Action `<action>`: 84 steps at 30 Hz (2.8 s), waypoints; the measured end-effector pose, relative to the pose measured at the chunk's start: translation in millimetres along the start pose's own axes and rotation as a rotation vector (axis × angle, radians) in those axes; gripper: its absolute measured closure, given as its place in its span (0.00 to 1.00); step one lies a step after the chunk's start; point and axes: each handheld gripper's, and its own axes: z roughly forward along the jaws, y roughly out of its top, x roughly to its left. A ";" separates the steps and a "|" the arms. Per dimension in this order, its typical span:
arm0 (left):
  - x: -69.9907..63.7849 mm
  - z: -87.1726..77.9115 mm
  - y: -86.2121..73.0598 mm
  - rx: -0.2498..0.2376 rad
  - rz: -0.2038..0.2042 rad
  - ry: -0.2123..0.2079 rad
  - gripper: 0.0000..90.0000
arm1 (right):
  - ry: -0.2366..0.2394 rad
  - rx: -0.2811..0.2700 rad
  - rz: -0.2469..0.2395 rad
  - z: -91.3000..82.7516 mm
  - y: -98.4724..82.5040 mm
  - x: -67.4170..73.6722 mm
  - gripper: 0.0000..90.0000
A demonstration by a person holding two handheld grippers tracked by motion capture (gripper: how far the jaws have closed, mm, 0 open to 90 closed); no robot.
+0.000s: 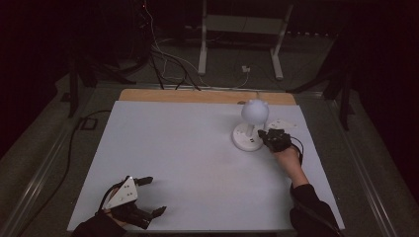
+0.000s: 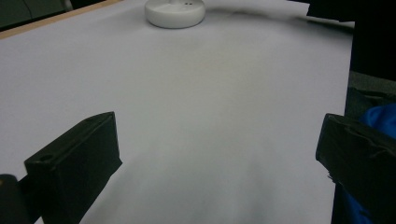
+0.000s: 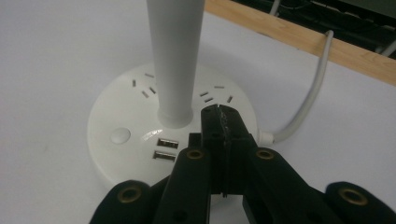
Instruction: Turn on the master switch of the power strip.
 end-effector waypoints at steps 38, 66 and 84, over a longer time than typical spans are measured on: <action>-1.7 1.6 -0.4 0.015 0.005 -0.002 0.00 | -0.036 0.013 -0.009 12.4 -7.6 0.5 1.00; -1.8 2.3 -0.3 0.017 0.006 0.000 0.00 | -0.046 0.008 0.017 14.3 -10.5 2.0 1.00; -0.9 1.4 -0.3 0.015 0.002 0.007 0.00 | -0.032 0.013 0.019 10.5 -4.0 -1.9 1.00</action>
